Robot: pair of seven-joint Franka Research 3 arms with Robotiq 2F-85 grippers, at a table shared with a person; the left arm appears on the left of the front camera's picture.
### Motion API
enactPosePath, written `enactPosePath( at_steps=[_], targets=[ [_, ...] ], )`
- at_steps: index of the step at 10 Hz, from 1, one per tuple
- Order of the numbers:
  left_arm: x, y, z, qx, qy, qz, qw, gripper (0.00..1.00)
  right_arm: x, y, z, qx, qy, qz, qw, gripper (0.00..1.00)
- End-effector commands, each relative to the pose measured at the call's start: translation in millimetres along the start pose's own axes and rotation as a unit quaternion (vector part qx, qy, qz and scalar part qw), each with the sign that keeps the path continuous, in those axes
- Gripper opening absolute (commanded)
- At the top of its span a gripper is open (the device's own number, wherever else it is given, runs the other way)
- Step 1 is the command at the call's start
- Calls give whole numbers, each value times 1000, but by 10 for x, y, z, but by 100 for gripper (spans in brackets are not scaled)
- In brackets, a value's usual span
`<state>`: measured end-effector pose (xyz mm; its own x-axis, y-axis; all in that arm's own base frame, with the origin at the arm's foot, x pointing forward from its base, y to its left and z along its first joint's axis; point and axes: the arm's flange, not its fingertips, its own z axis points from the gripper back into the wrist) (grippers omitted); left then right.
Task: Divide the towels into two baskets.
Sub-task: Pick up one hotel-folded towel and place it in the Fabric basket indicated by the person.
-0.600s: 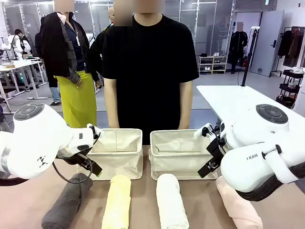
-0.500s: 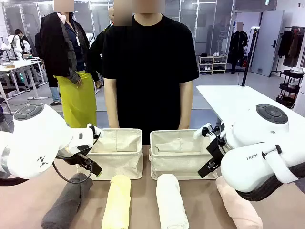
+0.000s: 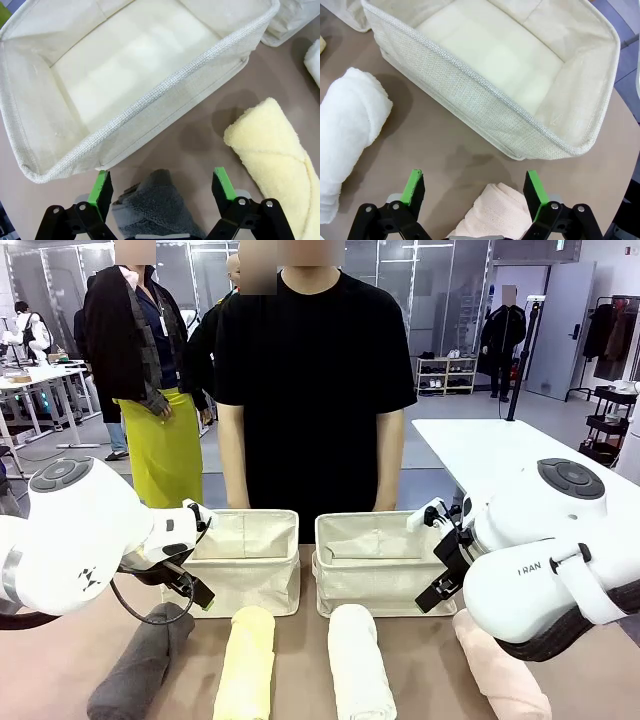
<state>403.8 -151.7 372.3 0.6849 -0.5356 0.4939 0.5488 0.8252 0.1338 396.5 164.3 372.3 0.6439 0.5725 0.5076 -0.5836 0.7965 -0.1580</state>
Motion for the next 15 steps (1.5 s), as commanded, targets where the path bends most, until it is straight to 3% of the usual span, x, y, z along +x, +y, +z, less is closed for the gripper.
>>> enactPosePath(
  at_steps=[1,8,15],
  targets=[
    [-1,3,0,0,0,0,1000,100,1,6,0,0,0,0,1000,100],
    [0,0,0,0,0,0,1000,100,17,-27,52,5,6,-4,1000,100],
    [281,174,778,-49,-41,30,997,100,295,-208,694,46,-33,-20,998,100]
  ],
)
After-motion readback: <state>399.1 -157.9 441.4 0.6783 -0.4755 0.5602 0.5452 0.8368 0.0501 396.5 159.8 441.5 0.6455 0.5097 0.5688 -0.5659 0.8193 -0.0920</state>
